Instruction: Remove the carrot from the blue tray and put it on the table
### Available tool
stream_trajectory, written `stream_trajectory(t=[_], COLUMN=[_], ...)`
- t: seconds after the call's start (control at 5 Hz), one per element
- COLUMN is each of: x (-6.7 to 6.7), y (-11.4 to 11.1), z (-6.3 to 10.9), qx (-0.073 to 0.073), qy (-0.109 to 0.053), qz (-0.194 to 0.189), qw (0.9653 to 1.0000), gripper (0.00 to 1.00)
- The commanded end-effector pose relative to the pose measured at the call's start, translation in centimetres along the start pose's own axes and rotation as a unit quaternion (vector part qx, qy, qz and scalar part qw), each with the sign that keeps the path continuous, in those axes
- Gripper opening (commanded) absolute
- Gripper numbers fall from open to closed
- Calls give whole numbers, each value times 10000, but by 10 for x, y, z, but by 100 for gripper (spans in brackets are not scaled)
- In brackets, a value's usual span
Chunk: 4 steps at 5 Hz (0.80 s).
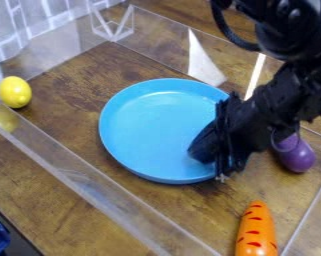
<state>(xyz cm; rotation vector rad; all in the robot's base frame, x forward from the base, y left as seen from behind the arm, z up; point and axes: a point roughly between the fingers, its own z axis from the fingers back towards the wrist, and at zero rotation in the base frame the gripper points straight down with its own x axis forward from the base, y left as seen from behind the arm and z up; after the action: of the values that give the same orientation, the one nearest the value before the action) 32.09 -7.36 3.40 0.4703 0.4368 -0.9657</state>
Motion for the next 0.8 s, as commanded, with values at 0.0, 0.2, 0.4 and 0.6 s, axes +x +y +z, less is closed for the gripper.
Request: stream_trajectory(t=[0.0,0.2,0.4,0.6], x=[3,11,23,29], y=[-7,-17,-27,-35], z=[26,34,39,51], qx=[175,189,192,226], qy=[-256,-258,-254,-239], qz=[115,108,87,-13], qw=[9995,9994,9995,9995], gripper=[0,0,100,100])
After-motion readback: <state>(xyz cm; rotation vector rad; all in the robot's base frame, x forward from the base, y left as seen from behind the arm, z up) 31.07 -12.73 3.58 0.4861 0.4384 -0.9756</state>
